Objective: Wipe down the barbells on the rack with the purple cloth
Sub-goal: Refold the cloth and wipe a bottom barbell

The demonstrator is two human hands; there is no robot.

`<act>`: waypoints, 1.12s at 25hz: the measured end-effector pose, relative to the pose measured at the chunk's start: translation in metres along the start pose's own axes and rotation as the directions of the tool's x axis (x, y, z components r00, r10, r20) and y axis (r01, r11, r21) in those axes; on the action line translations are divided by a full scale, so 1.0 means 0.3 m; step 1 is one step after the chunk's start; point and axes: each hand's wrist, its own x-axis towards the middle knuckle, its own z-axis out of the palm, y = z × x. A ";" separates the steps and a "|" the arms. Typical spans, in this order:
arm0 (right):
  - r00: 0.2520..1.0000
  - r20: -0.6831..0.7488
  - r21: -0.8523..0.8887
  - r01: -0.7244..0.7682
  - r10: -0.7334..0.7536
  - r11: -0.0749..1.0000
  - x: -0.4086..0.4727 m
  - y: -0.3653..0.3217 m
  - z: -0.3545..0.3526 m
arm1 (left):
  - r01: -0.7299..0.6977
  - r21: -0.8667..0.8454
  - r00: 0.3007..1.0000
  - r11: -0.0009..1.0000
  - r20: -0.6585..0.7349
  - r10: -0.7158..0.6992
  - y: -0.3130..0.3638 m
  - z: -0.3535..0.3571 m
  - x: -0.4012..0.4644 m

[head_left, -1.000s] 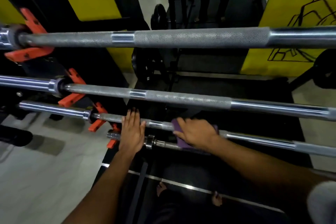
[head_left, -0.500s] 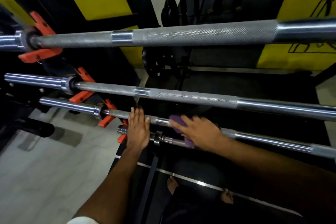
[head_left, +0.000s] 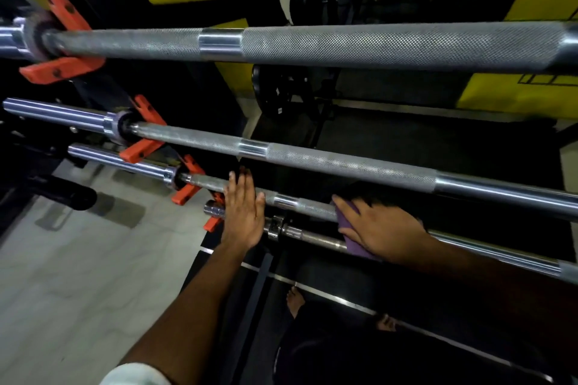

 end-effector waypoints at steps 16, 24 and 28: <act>0.984 -0.177 0.032 -0.028 0.033 0.999 0.055 -0.084 0.011 | 0.011 -0.016 0.998 1.000 0.061 -0.010 -0.007 -0.022 0.000; 0.960 -0.224 0.136 -0.139 0.167 0.981 -0.104 -0.019 0.029 | 0.095 -0.076 0.974 0.993 0.213 -0.077 0.012 -0.047 0.007; 0.933 -0.295 0.259 -0.128 0.204 0.957 -0.182 -0.017 -0.042 | 0.068 -0.374 0.987 0.925 0.163 -0.007 0.040 -0.050 -0.242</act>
